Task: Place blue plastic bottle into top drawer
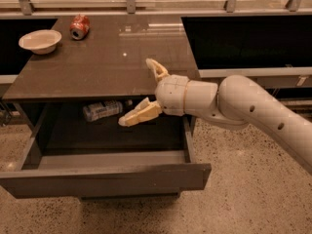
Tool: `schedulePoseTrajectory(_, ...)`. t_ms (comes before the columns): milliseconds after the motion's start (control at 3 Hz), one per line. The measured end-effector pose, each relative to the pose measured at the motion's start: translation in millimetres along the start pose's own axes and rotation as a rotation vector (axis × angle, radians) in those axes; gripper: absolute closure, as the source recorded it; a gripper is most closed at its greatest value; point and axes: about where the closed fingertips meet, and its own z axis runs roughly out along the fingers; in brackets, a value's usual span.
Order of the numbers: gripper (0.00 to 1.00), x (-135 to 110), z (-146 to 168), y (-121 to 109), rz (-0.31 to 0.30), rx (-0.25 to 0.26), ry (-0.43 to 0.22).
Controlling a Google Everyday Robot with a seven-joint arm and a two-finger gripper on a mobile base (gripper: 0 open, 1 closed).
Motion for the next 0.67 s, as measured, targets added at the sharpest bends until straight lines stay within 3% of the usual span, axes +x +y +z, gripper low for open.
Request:
schedulePoseTrajectory(333, 0.00, -49, -43, -36, -0.106, -0.020, -0.021)
schedulePoseTrajectory(667, 0.00, -67, -53, -35, -0.129, -0.059, -0.048)
